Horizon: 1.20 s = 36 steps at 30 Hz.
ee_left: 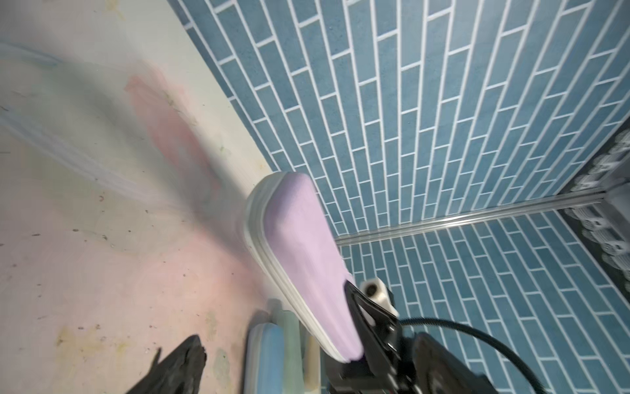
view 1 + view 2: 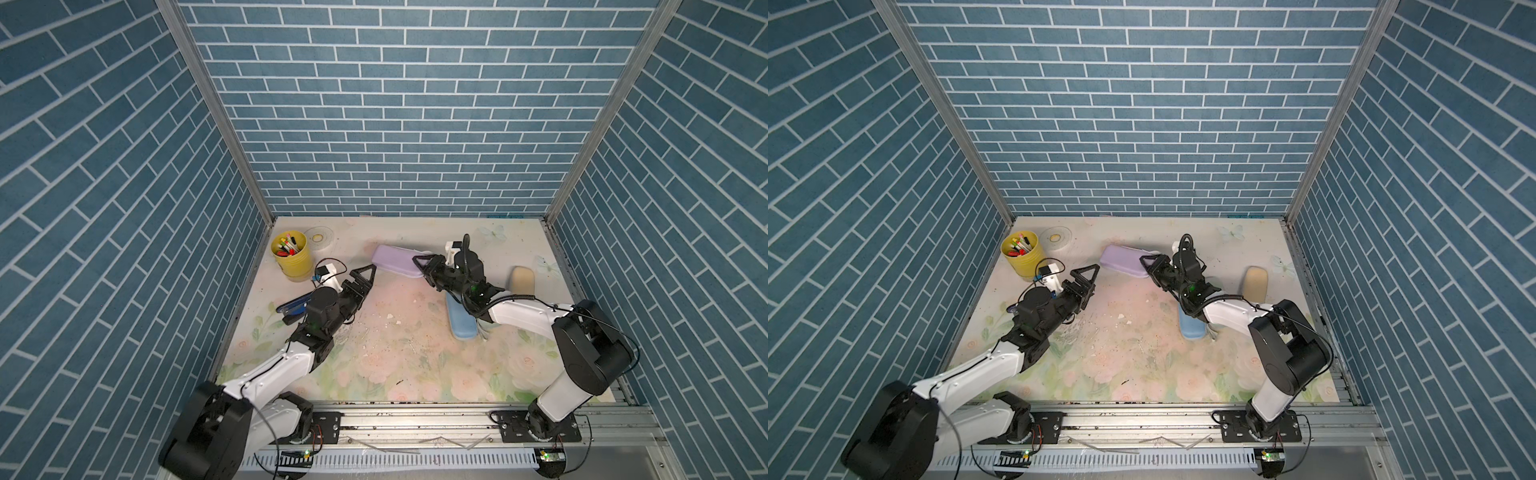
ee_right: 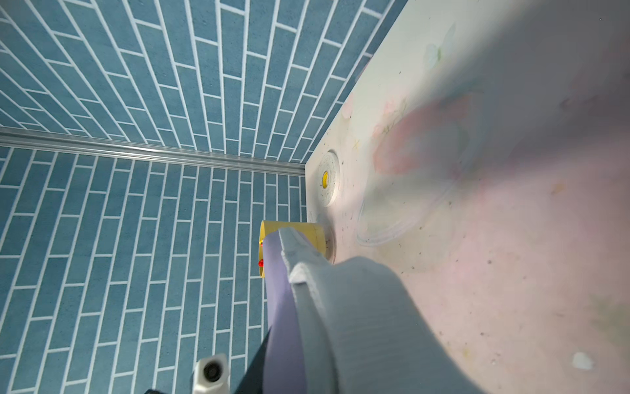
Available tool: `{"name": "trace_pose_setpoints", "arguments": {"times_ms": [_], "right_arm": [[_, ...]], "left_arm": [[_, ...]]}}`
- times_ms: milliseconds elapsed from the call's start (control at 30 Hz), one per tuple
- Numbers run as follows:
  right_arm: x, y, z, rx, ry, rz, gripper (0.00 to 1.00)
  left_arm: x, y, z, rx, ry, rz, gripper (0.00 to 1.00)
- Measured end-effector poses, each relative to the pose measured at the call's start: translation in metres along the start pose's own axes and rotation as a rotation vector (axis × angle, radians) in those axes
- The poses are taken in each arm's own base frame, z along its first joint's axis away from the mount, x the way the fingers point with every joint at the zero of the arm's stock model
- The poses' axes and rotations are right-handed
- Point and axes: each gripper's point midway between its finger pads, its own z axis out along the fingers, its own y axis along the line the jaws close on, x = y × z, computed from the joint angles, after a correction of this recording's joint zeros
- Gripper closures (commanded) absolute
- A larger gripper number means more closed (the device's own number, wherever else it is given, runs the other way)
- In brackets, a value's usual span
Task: Put umbrellas into zippered umbrella sleeves
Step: Adjust the umbrella sleeve.
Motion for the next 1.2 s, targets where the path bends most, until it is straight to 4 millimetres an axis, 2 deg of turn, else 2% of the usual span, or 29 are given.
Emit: {"name": "trace_pose_setpoints", "arguments": {"times_ms": [100,300,367,433,467,500,533,567,667,767,867,933,1033,1200], "right_arm": [[0.021,0.017,0.002,-0.048,0.004,0.027,0.92],[0.033,0.022,0.003,-0.056,-0.001,0.070,0.92],[0.036,0.023,0.003,-0.057,0.004,0.080,0.91],[0.039,0.023,0.003,-0.058,0.011,0.083,0.79],[0.038,0.024,0.003,-0.061,0.008,0.092,0.69],[0.038,0.026,0.003,-0.069,0.011,0.097,0.51],[0.037,0.027,0.003,-0.074,0.015,0.101,0.41],[0.038,0.027,0.002,-0.074,0.028,0.101,0.37],[0.038,0.023,-0.001,-0.070,0.092,0.071,0.36],[0.030,0.011,-0.020,-0.012,0.120,-0.073,0.44],[0.024,0.010,-0.043,0.059,0.103,-0.328,0.52],[0.035,0.016,-0.053,0.087,0.115,-0.539,0.53],[0.053,0.017,-0.056,0.117,0.148,-0.788,0.52],[0.077,0.002,-0.051,0.175,0.216,-1.042,0.51]], "left_arm": [[0.006,0.009,0.016,-0.018,0.008,-0.018,0.12],[0.000,-0.005,0.032,0.053,-0.027,-0.043,0.19],[-0.002,-0.013,0.037,0.076,-0.033,-0.048,0.26],[-0.005,-0.023,0.043,0.107,-0.037,-0.051,0.37],[-0.006,-0.025,0.045,0.115,-0.040,-0.054,0.43],[-0.006,-0.024,0.047,0.118,-0.041,-0.055,0.50],[-0.008,-0.023,0.049,0.122,-0.041,-0.065,0.56],[-0.009,-0.023,0.050,0.128,-0.044,-0.073,0.59],[-0.014,-0.023,0.051,0.146,-0.034,-0.090,0.64],[-0.026,-0.020,0.049,0.145,-0.047,-0.090,0.64],[-0.036,-0.019,0.046,0.141,-0.061,-0.092,0.64],[-0.038,-0.023,0.044,0.151,-0.057,-0.090,0.64],[-0.035,-0.030,0.041,0.171,-0.039,-0.086,0.64],[-0.030,-0.032,0.041,0.175,-0.011,-0.084,0.65]]}}
